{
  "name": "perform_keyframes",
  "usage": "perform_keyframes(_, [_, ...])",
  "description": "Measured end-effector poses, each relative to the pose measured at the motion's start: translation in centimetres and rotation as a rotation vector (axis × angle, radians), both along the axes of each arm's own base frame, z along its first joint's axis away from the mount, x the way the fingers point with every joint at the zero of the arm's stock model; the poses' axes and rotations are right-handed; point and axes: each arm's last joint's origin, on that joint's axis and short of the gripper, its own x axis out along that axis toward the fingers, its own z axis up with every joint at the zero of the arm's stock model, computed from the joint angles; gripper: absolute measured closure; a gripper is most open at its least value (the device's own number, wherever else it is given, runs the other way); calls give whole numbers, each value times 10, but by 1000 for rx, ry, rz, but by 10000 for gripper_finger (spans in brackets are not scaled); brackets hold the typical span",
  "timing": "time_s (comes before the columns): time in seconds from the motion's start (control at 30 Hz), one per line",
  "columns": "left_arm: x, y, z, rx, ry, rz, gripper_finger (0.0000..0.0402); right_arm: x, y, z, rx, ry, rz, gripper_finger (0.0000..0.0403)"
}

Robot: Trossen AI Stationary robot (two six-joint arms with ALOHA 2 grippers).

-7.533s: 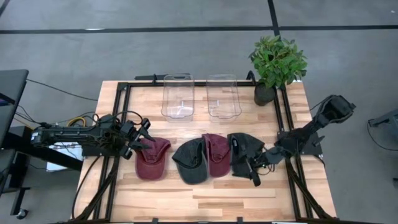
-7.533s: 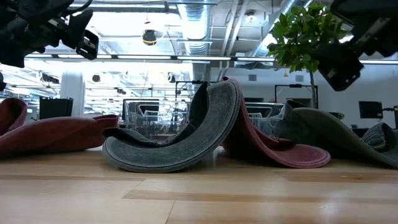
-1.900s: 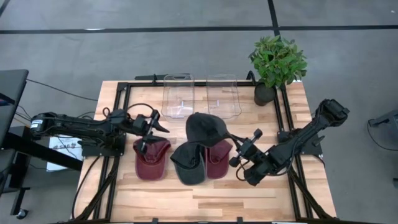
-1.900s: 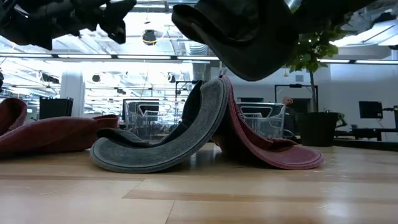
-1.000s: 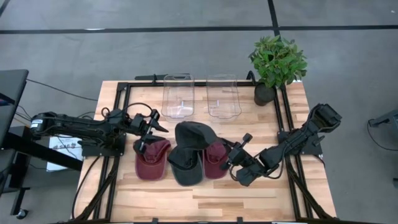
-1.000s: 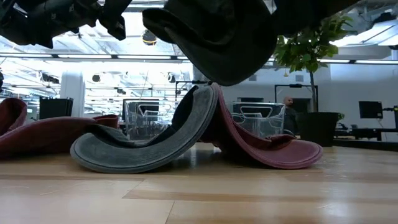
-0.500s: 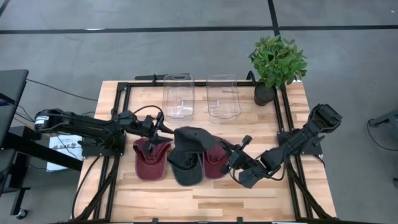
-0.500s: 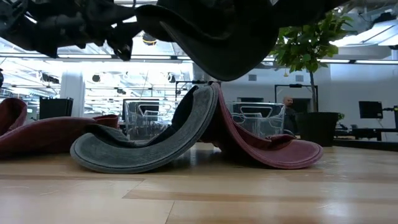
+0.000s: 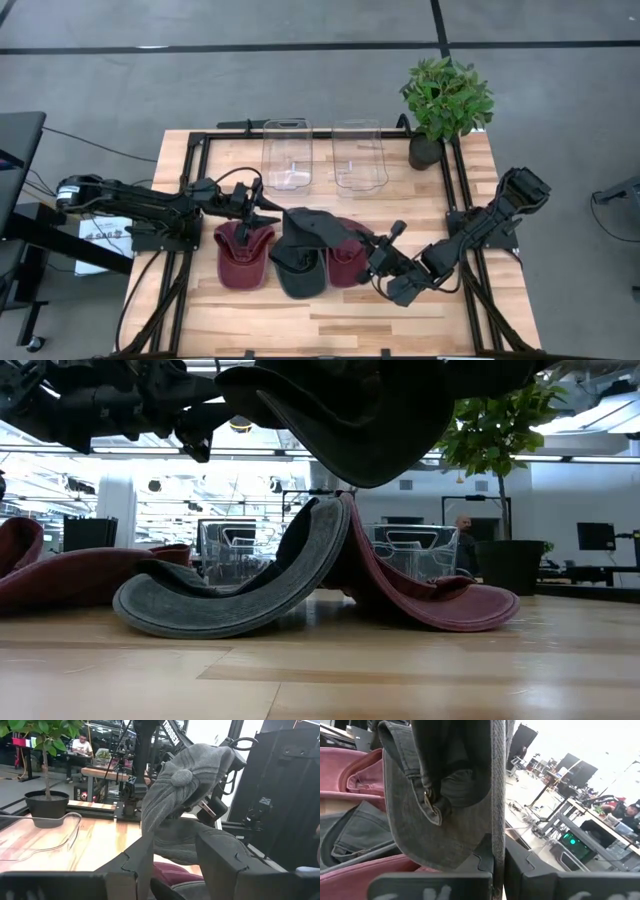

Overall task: Pick & Place hat
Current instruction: Put the right black cap into the left transparent bin

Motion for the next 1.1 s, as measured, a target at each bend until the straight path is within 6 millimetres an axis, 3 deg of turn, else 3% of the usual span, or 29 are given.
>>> perform_keyframes(0.53, [0, 0, 0, -26, 5, -6, 257, -1, 1, 0, -4, 6, 8, 402])
perform_keyframes(0.83, [0, -11, 0, -24, 6, -56, 257, 5, -7, 0, 10, 3, -15, 401])
perform_keyframes(1.1, [1, -10, -1, -27, 13, 4, 257, 10, -11, 1, 43, -1, 4, 401])
